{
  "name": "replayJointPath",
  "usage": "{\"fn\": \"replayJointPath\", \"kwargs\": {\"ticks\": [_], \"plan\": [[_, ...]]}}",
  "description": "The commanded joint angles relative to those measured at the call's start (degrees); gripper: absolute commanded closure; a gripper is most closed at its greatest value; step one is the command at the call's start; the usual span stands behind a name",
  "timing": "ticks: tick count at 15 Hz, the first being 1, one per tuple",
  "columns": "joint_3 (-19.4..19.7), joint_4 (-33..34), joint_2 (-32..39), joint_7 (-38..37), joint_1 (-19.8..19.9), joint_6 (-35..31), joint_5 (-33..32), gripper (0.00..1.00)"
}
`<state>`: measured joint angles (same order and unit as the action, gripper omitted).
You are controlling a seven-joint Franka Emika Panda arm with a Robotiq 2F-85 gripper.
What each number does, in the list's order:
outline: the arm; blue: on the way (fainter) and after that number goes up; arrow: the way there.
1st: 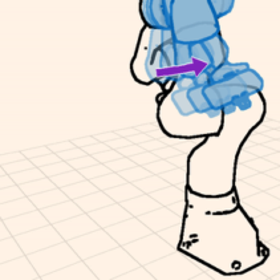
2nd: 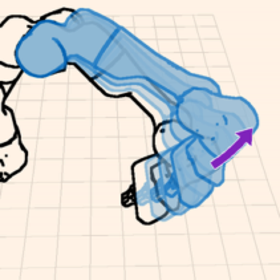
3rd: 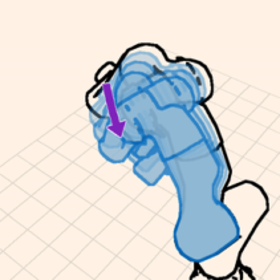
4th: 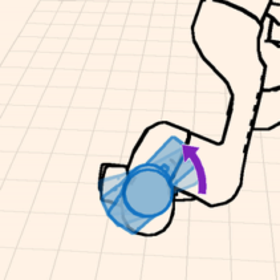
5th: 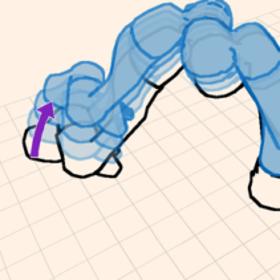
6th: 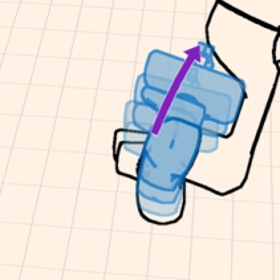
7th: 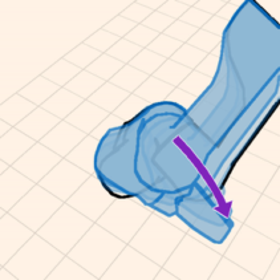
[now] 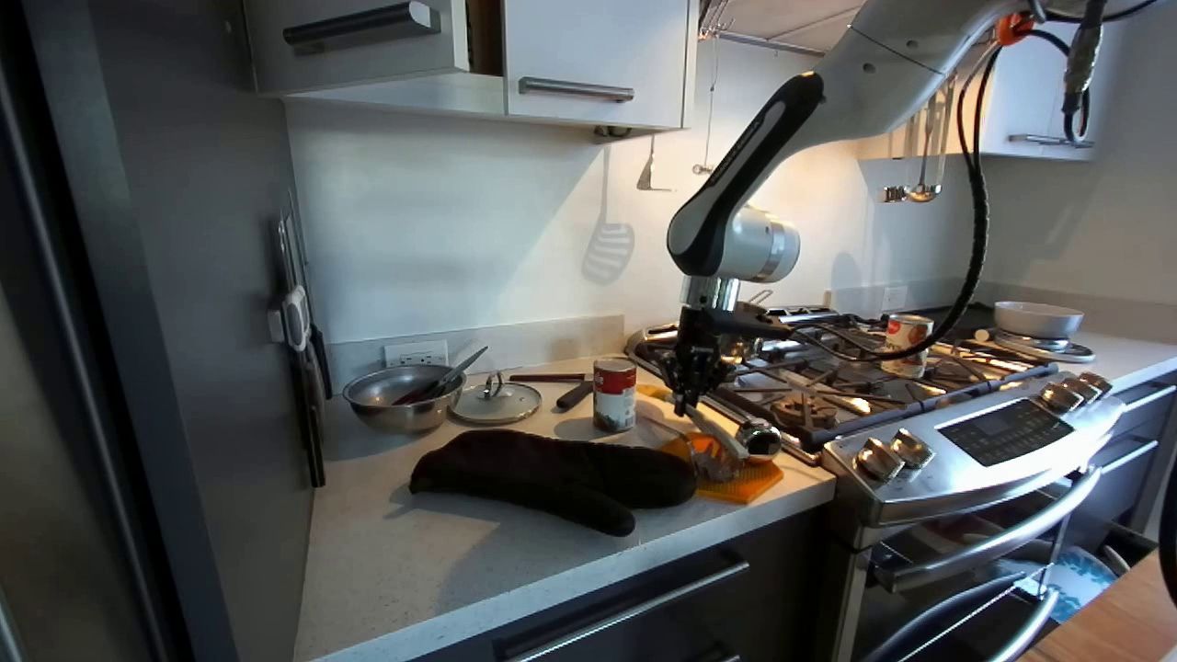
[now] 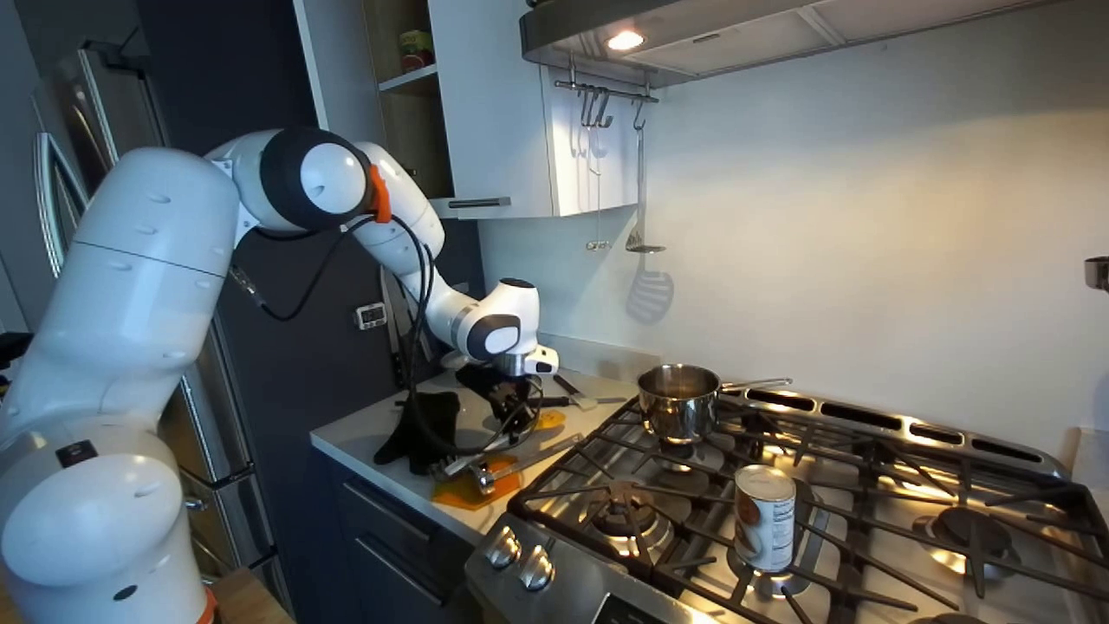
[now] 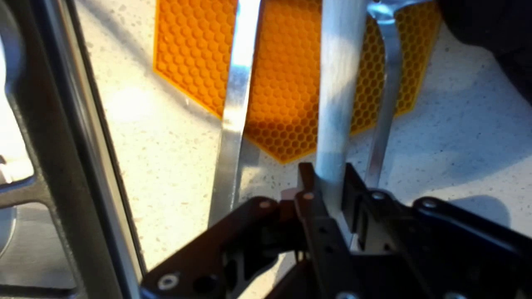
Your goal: Move the wooden spoon to the left
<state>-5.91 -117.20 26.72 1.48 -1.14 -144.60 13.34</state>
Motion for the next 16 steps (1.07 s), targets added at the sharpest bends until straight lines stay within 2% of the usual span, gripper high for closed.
{"fn": "replayJointPath", "kwargs": {"ticks": [1, 7, 12, 16], "plan": [[-0.7, -5.6, -6.6, 0.6, 1.2, -0.1, 1.5, 0.96], [-1.6, -11.7, -15.3, 2.8, -0.5, -2.0, 0.2, 0.96], [-2.7, -13.4, -19.6, 3.4, -4.2, -2.5, -5.1, 0.96], [-3.4, -11.5, -19.5, 4.9, -6.7, -0.8, -12.0, 0.96]]}}
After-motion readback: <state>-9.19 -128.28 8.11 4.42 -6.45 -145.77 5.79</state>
